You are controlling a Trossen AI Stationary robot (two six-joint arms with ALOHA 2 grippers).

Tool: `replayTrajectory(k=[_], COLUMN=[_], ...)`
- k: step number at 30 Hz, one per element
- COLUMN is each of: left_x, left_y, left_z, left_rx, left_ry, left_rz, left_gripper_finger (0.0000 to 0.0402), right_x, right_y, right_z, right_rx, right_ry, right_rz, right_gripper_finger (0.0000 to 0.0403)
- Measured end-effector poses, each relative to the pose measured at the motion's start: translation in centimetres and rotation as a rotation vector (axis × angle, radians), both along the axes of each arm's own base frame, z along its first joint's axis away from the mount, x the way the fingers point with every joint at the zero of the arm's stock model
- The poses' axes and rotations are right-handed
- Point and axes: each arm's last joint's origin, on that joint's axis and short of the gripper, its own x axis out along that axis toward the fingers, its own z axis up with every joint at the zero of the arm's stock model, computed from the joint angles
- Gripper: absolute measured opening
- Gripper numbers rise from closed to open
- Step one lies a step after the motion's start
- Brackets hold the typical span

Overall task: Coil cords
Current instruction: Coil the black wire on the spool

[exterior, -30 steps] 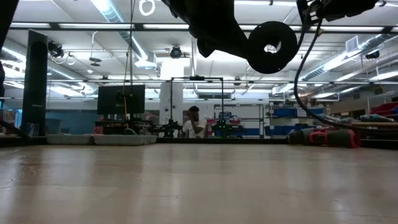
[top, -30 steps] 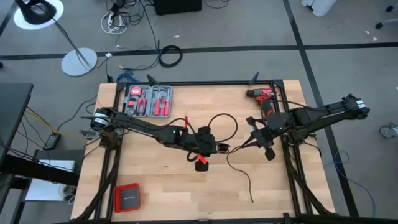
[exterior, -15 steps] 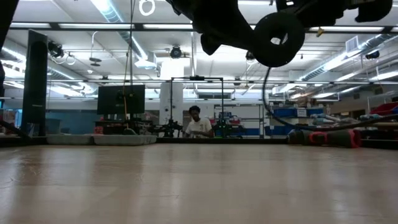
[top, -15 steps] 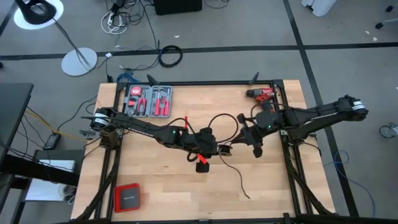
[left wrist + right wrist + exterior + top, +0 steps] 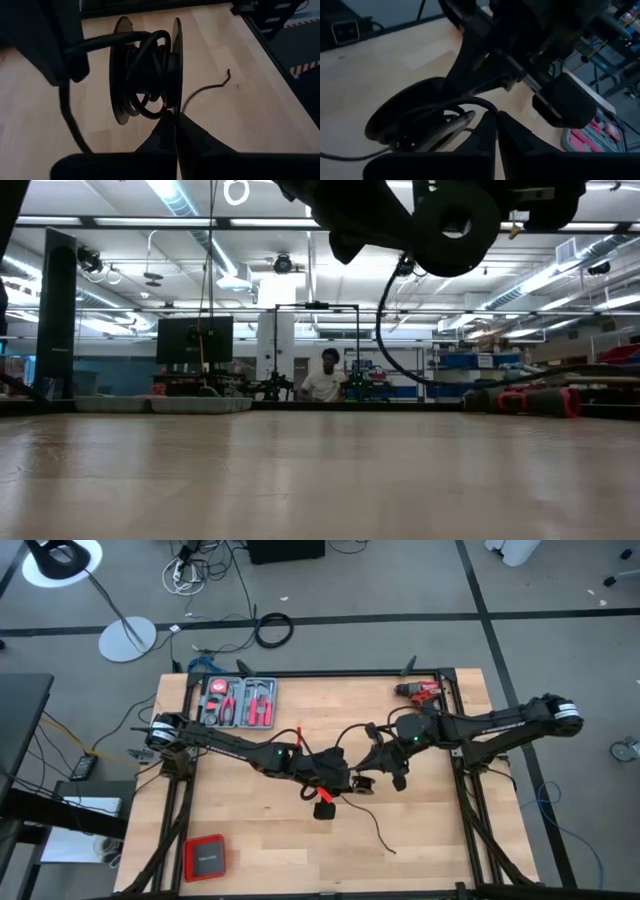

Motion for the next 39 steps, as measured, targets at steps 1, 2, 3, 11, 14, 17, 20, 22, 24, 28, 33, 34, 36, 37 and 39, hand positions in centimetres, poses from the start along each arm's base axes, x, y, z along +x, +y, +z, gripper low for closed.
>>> replayTrajectory(k=[1, 2, 3, 11, 14, 17, 20, 22, 24, 28, 33, 34, 36, 37, 39], left_x=[0.0, 0.0, 0.0, 0.2, 0.4, 0.5, 0.6, 0.6, 0.6, 0.6, 0.6, 0.6, 0.6, 0.6, 0.6], left_y=[0.0, 0.0, 0.0, -0.1, -0.1, -0.1, -0.1, -0.1, -0.1, -0.1, -0.1, -0.1, -0.1, 0.0, 0.0], left_z=[0.0, 0.0, 0.0, 0.4, 0.6, 0.8, 0.9, 0.9, 1.0, 1.0, 1.0, 1.0, 1.0, 1.0, 1.0], left_rx=[0.004, 0.006, 0.012, 0.044, 0.062, 0.08, 0.108, 0.129, 0.148, 0.159, 0.161, 0.166, 0.186, 0.193, 0.205], left_ry=[-0.001, -0.003, -0.005, -0.056, -0.091, -0.112, -0.134, -0.139, -0.146, -0.147, -0.149, -0.15, -0.153, -0.153, -0.153], left_rz=[-0.002, -0.005, -0.013, -0.074, -0.088, -0.101, -0.112, -0.12, -0.117, -0.114, -0.114, -0.116, -0.113, -0.11, -0.105], left_gripper_finger=[0.0, 0.0, 0.0, 0.0, 0.0, 0.0, 0.0, 0.0, 0.0, 0.0, 0.0, 0.0, 0.0, 0.0, 0.0], right_x=[0.1, 0.2, 0.3, 0.5, 0.6, 0.7, 1.0, 1.3, 1.6, 1.7, 1.6, 1.6, 1.6, 1.5, 1.5], right_y=[-0.1, -0.2, -0.4, -1.8, -2.3, -2.5, -2.8, -2.9, -3.0, -3.2, -3.6, -3.6, -3.6, -3.6, -3.7], right_z=[0.0, 0.0, 0.0, -0.2, -0.4, -0.6, -0.7, -0.9, -1.1, -1.5, -1.6, -1.6, -1.7, -1.7, -1.8], right_rx=[0.011, 0.023, 0.035, 0.197, 0.244, 0.293, 0.345, 0.377, 0.405, 0.438, 0.458, 0.462, 0.459, 0.459, 0.462], right_ry=[-0.002, -0.009, -0.012, 0.031, 0.05, 0.072, 0.082, 0.086, 0.094, 0.126, 0.152, 0.154, 0.155, 0.159, 0.168], right_rz=[0.001, -0.001, -0.003, 0.059, 0.065, 0.091, 0.107, 0.119, 0.136, 0.119, 0.102, 0.111, 0.131, 0.13, 0.123], right_gripper_finger=[0.0008, 0.0011, 0.0013, 0.0026, 0.0028, 0.003, 0.0034, 0.0036, 0.0041, 0.0058, 0.0083, 0.0087, 0.0093, 0.0095, 0.0096])
